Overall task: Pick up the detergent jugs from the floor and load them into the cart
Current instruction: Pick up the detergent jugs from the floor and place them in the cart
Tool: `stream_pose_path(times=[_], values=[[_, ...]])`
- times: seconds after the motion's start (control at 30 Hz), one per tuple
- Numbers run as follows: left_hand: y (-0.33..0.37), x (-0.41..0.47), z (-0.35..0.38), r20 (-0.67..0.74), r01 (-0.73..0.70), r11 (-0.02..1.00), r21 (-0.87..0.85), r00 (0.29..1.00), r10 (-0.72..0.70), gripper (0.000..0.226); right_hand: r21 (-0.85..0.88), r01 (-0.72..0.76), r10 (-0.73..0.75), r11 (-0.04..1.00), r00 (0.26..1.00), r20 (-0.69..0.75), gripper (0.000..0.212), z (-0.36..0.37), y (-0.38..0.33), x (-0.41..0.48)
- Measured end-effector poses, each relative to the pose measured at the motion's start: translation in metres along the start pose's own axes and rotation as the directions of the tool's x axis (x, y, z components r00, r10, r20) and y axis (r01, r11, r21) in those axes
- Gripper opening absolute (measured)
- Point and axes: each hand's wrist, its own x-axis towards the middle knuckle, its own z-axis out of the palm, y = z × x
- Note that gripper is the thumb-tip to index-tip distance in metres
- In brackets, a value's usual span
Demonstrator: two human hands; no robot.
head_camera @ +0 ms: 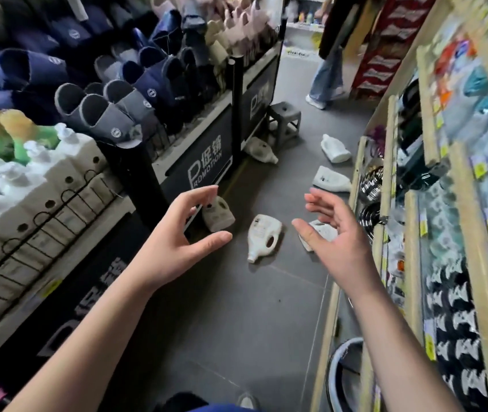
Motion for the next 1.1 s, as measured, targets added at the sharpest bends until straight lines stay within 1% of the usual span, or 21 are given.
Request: stream_pose_path(times=[0.1, 0.17, 0.3, 0.47, 0.6, 0.8, 0.97, 1.1], values=[[-0.005, 0.035, 0.008, 0.014, -0.009, 1.000, -0.025, 1.000, 0.009, 0.070, -0.006, -0.022, 0.022, 1.000, 1.000, -0.009, 0.055, -0.004, 0.014, 0.021], [-0.011, 0.065, 0.015, 0.039, -0.019, 0.999, -0.033, 0.999, 0.020, 0.072, -0.016, -0.036, 0.036, 0.999, 0.999, -0.031, 0.056, -0.007, 0.024, 0.038], [-0.034, 0.131, 0.027, 0.097, -0.049, 0.998, -0.035, 0.994, 0.052, 0.073, -0.099, -0.068, 0.065, 0.993, 0.997, -0.035, 0.055, -0.010, 0.049, 0.078], [-0.073, 0.228, 0.029, 0.142, -0.093, 0.992, -0.088, 0.984, 0.105, 0.073, -0.170, -0.097, 0.089, 0.981, 0.995, -0.055, 0.056, 0.003, 0.076, 0.151], [-0.103, 0.306, 0.023, 0.169, -0.059, 0.984, -0.168, 0.982, 0.087, 0.070, -0.226, -0.140, 0.130, 0.964, 0.990, -0.057, 0.056, 0.025, 0.090, 0.218], [-0.138, 0.407, 0.027, 0.228, -0.017, 0.973, -0.228, 0.971, 0.071, 0.067, -0.247, -0.215, 0.201, 0.945, 0.976, -0.084, 0.057, 0.039, 0.124, 0.298], [-0.159, 0.458, 0.041, 0.262, 0.052, 0.968, -0.246, 0.965, 0.014, 0.067, -0.220, -0.279, 0.262, 0.935, 0.960, -0.100, 0.057, 0.040, 0.158, 0.340], [-0.179, 0.486, 0.055, 0.251, 0.117, 0.973, -0.200, 0.966, -0.064, 0.069, -0.194, -0.311, 0.307, 0.930, 0.950, -0.050, 0.058, 0.042, 0.196, 0.370]])
